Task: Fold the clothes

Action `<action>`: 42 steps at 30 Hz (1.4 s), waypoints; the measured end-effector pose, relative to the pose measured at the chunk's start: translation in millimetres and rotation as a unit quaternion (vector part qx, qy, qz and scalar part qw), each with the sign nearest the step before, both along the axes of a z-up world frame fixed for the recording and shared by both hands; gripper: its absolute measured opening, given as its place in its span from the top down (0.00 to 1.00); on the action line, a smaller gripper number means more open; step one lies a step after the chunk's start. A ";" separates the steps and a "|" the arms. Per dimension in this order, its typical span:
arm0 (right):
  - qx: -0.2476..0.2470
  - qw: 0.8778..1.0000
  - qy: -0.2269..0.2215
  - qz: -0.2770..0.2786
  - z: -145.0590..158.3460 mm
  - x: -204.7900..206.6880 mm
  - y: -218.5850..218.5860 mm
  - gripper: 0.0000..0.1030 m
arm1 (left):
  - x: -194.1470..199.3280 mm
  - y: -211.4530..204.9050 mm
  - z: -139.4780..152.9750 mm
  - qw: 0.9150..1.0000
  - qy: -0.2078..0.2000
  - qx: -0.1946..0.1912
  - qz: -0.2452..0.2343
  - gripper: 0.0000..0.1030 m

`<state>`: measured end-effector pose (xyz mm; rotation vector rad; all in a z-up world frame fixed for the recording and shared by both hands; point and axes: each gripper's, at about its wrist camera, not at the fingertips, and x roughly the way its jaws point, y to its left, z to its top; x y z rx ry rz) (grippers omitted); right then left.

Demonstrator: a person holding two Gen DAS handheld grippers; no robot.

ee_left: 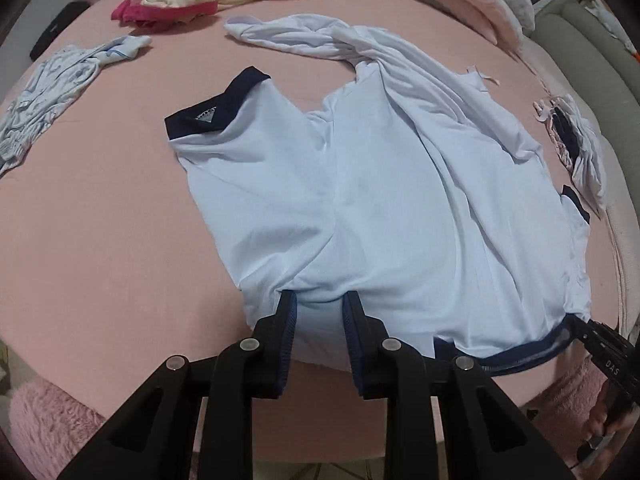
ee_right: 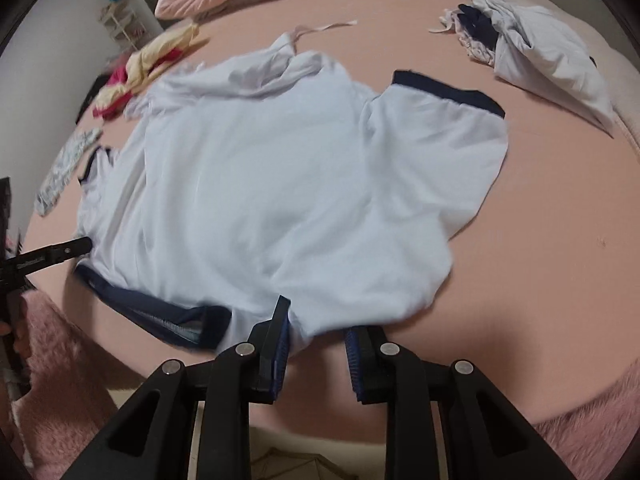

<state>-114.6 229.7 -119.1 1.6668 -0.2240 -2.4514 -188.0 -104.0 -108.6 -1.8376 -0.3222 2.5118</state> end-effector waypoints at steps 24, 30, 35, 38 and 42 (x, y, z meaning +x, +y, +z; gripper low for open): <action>-0.023 0.997 0.048 0.057 26.9 45.9 -16.5 0.74 | 41.0 68.4 10.5 0.986 0.047 0.001 -0.159 0.78; 0.053 0.991 0.003 0.120 -5.7 44.8 -54.0 0.73 | 51.2 82.3 -16.0 0.984 -0.012 -0.042 -0.171 0.77; 0.042 0.992 -0.002 0.121 -2.9 67.1 -40.5 0.68 | 62.0 83.4 -6.6 0.979 0.001 -0.057 -0.196 0.77; 0.008 0.996 0.028 0.085 8.5 67.7 -30.2 0.68 | 50.4 79.1 -3.7 0.987 0.030 -0.015 -0.154 0.78; -0.023 0.997 0.018 0.071 2.2 52.0 -38.0 0.68 | 47.6 86.7 -23.0 0.990 -0.015 -0.021 -0.141 0.78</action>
